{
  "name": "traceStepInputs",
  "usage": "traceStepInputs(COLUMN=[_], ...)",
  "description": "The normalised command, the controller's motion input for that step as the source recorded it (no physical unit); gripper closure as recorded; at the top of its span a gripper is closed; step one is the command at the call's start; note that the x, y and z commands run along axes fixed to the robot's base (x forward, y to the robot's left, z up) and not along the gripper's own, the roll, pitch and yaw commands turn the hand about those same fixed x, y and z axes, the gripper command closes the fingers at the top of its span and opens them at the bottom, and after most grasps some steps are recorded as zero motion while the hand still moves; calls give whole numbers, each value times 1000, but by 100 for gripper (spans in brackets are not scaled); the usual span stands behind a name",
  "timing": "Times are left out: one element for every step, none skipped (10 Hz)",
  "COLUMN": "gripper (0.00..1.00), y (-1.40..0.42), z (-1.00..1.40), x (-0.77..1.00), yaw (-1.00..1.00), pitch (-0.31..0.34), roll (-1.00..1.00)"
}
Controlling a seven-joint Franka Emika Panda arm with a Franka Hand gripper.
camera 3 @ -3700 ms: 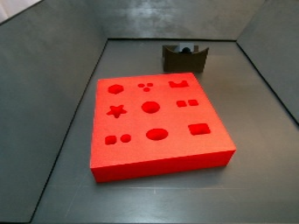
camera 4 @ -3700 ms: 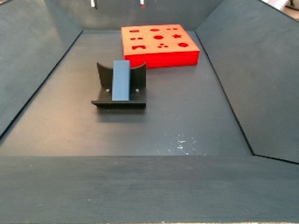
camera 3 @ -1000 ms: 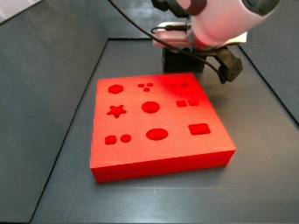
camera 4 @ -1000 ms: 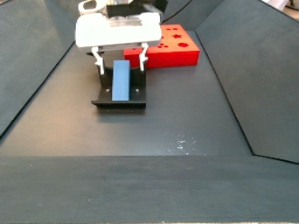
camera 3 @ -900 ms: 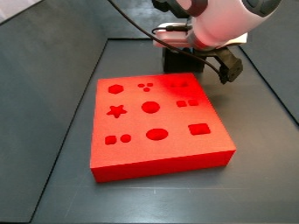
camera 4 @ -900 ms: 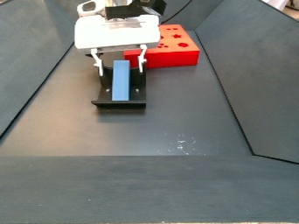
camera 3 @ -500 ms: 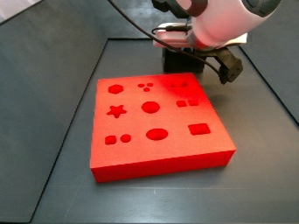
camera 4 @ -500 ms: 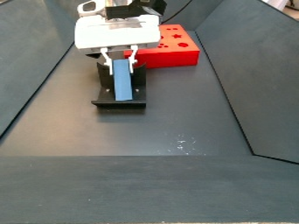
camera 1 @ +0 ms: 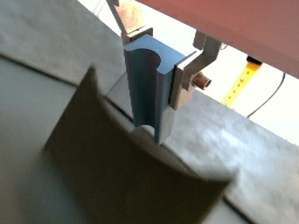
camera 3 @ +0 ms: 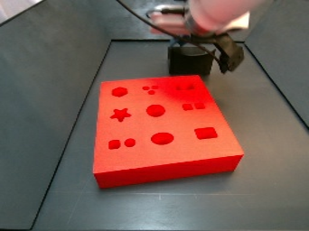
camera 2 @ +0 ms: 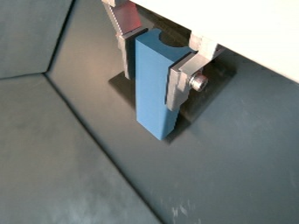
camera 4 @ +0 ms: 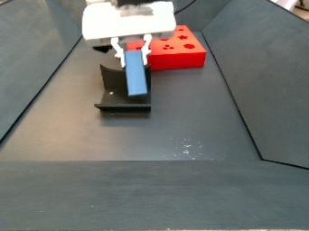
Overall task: Pick up the arch object. Move up. Place the arch object on the fixture. Regrasp the arch object. Rotate the arch object. Move to above the board. Insert the arch object.
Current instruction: Rotate the arch object.
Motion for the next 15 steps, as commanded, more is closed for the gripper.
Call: traceStepInputs(gripper=[100, 100, 100, 100, 100, 100, 100, 100, 100, 100, 100, 100, 100, 100, 100], y=[90, 89, 86, 85, 80, 74, 68, 64, 60, 53, 49, 42, 37, 36, 41], z=[1000, 1000, 1000, 1000, 990, 967, 909, 844, 786, 714, 628, 439, 275, 164, 45], x=[-891, -903, -934, -952, -1000, -1000, -1000, -1000, -1000, -1000, -1000, -911, -815, -751, -605], yaw=[-1, -11, -35, -48, -78, -90, -108, -119, -117, -117, -110, -100, -92, -86, -77], pitch=[-104, -115, -128, -133, -127, -124, -110, -92, -77, -64, -52, -42, -40, -41, -39], roll=[-114, -119, -130, -135, -143, -144, -151, -159, -159, -164, -162, -158, -162, -165, -143])
